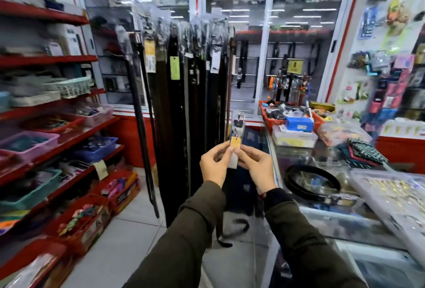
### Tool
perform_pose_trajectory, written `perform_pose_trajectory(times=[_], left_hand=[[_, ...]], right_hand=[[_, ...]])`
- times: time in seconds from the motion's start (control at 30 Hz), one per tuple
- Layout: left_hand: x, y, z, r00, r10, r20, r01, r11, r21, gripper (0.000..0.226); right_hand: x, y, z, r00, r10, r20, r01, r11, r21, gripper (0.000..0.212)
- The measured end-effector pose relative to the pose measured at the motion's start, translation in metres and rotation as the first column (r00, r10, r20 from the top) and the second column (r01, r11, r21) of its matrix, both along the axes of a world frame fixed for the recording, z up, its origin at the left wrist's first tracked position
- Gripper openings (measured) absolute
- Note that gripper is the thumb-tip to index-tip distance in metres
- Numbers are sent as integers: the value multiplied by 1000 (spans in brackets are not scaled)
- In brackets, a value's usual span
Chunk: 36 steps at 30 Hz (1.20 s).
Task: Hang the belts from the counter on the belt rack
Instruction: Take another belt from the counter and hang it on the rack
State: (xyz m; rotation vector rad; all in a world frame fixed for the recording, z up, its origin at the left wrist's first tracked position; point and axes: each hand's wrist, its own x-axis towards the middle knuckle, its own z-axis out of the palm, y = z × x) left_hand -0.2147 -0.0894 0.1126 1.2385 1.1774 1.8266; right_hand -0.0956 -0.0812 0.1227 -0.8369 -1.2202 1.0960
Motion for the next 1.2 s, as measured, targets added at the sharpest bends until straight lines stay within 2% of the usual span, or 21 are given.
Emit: perform_pose_trajectory(times=[0.13,0.33,0.63,0.87,1.03,1.2], left_hand=[[-39,10,26,996,34,87,-39,998,50,28],[-99,16,79,981,114,154,-133,983,124,18],[-185,21,175,963,241,123,-263,940,217,28],[-220,31,241,966,226,125,-254,921,297,28],[-230,40,259,976,156,151,-190,950,247,28],[-233,46,253,984,94,148,-123,973,197,27]], right_hand=[[-38,12,36,996,92,22,-93,993,73,20],[-105,38,89,985,170,36,-174,972,158,29],[-198,53,179,969,242,-52,-222,942,253,27],[-232,64,245,974,227,3,-217,926,309,26],[-237,65,267,978,205,44,-209,932,297,25],[-238,75,260,979,195,55,-202,951,233,22]])
